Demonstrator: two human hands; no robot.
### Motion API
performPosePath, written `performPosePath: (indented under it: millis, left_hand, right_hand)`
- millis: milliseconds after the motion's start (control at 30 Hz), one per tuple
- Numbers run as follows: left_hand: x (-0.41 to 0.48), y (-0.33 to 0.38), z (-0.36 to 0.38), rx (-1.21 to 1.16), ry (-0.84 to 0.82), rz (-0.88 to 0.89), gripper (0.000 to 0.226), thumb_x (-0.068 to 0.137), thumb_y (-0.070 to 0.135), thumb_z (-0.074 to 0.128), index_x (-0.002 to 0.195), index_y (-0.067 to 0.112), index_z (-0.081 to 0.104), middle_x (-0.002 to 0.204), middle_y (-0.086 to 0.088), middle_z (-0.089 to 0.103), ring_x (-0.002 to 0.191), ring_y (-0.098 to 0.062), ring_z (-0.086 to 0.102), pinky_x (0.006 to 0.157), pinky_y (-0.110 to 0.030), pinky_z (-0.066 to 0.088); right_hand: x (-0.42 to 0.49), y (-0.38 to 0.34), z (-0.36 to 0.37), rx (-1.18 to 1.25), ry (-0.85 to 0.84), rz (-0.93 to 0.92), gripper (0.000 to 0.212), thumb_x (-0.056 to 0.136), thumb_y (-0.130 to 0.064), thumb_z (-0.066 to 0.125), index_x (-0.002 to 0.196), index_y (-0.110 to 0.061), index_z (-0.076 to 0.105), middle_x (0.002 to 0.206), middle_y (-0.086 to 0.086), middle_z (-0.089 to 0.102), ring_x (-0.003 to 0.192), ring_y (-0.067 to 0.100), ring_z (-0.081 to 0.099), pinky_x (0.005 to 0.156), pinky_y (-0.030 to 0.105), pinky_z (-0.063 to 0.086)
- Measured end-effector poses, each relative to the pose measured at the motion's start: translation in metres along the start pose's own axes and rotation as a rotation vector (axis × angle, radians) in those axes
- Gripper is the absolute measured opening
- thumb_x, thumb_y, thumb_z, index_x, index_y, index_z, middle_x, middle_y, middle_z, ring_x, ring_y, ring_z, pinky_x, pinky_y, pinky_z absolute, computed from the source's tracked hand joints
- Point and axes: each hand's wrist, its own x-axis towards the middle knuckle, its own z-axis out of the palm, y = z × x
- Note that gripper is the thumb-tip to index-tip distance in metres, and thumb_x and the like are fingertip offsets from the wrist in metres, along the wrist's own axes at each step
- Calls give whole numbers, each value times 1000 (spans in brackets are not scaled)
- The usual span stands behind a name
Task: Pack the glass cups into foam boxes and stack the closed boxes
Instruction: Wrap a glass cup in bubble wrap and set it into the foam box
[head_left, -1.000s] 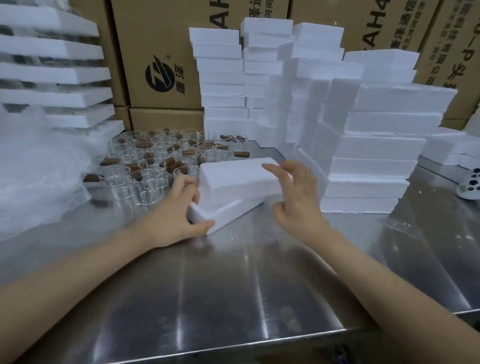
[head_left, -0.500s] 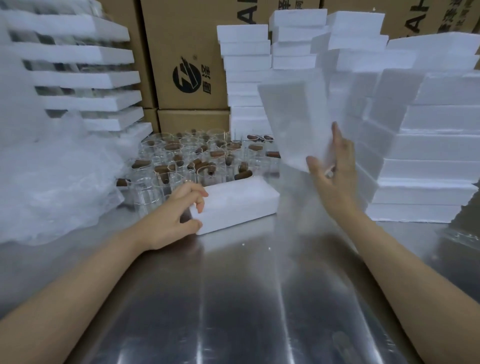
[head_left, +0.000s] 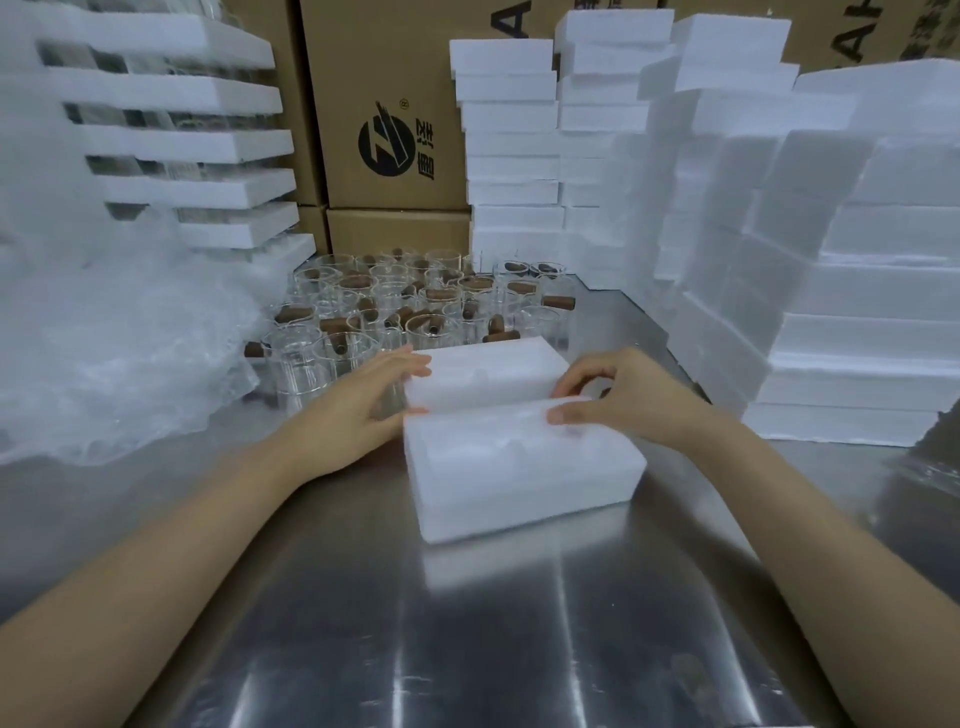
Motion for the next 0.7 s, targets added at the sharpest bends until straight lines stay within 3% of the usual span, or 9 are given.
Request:
performPosePath:
  millis: [100,200,300,400,467,533,600,633,700]
  left_hand:
    - [-2,-1,-6,-67,51,-11,37,94,39,51,131,37,48,143,30,36,138,5,29,116,-33,25]
    - [-5,5,-8,-245,51,-66,42,99,43,39,138,32,47,147,24,37,139,5,27,117,-33,21]
    - [-4,22,-1,-277,-80,-141,60,91,67,25,147,44,29,153,33,15,141,13,6,113,-23,8]
    - [-13,30,6,-211,-165,-145,64,89,64,16,151,44,12,149,38,-1,133,19,-12,111,-27,-2]
    - [-10,36,6,-293,-181,-176,68,86,65,16,151,46,8,145,40,-3,131,19,-11,109,-26,0]
    - [5,33,14,-338,-72,-225,80,80,70,16,152,36,17,150,28,9,137,9,3,114,-24,6]
    - [12,25,11,-496,73,-304,66,95,56,27,147,16,36,152,4,31,140,-13,27,119,-35,20]
    - [18,24,7,-426,166,-347,52,101,43,37,143,12,44,149,-2,39,138,-19,34,116,-37,26]
    - [17,18,-4,-22,328,-227,37,102,31,43,136,18,51,138,6,43,132,-13,31,109,-28,26]
  right_hand:
    - [2,4,-1,-104,132,-27,31,71,-23,85,98,-21,69,103,-3,56,87,7,54,68,3,37]
    - [2,7,-4,-124,57,24,46,79,-28,78,122,-29,60,121,-9,46,99,9,51,72,0,37]
    - [2,6,2,-114,32,17,24,82,-27,76,105,-27,67,115,-5,56,93,14,58,72,4,40]
    - [6,3,9,-118,84,10,17,78,-30,79,88,-23,67,104,0,59,79,12,59,70,12,44]
    - [7,3,11,-118,100,32,21,76,-35,80,87,-22,67,103,-1,56,77,10,59,72,18,46]
    - [7,5,12,-96,102,64,26,75,-37,80,91,-22,67,104,-2,54,77,11,58,73,20,46]
    - [8,6,11,-87,104,82,27,76,-38,79,94,-22,68,104,-1,54,79,12,57,69,16,45]
    - [8,6,10,-63,107,85,27,77,-38,78,97,-23,68,104,-1,53,80,14,56,65,15,44]
    - [8,5,5,-8,139,90,26,81,-39,73,103,-26,67,103,-2,51,84,18,55,64,16,41]
